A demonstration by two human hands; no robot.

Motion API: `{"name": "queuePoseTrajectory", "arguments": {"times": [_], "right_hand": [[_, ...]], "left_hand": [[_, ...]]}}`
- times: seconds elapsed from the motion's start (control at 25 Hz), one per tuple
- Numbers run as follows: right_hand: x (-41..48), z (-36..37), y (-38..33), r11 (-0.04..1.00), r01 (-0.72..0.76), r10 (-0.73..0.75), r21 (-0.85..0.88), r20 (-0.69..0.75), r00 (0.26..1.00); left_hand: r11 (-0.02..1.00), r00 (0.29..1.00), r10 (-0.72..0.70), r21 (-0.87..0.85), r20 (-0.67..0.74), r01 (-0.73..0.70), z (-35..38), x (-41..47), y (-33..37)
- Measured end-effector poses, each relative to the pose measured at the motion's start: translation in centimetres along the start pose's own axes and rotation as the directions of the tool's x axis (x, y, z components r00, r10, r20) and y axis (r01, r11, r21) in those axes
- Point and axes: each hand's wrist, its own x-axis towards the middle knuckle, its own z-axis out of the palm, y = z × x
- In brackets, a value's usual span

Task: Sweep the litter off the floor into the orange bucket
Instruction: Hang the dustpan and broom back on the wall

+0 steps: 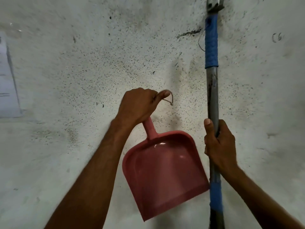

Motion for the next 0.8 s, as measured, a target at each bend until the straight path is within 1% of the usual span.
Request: {"name": "queuePoseTrajectory", "arguments": {"times": [0.28,0.36,0.56,0.8], "right_hand": [[3.8,-1.5,0.6,0.999,0.038,-0.037,0.020,-0.056,0.998],[5.1,-2.3,0.8,0.997,0.058,-0.055,0.053,-0.044,0.997],[10.0,-4.4,0.6,0.984,0.077,-0.080,0.159,0.014,0.997],[12.8,-5.0,0.0,0.984,0.124,-0.132,0.128,0.059,0.989]], "left_hand": [[0.999,0.999,0.046,-0.022,0.018,-0.045,0.8,4.6,4.4],[0.999,0.999,0.045,-0.013,-0.003,-0.045,1.4,5.4,5.7],[0.997,0.999,-0.013,-0.073,-0.037,0.010,1.2,8.8,7.4],[0.987,0.998,-0.063,-0.148,-0.004,0.062,-1.7,13.5,8.5]]}}
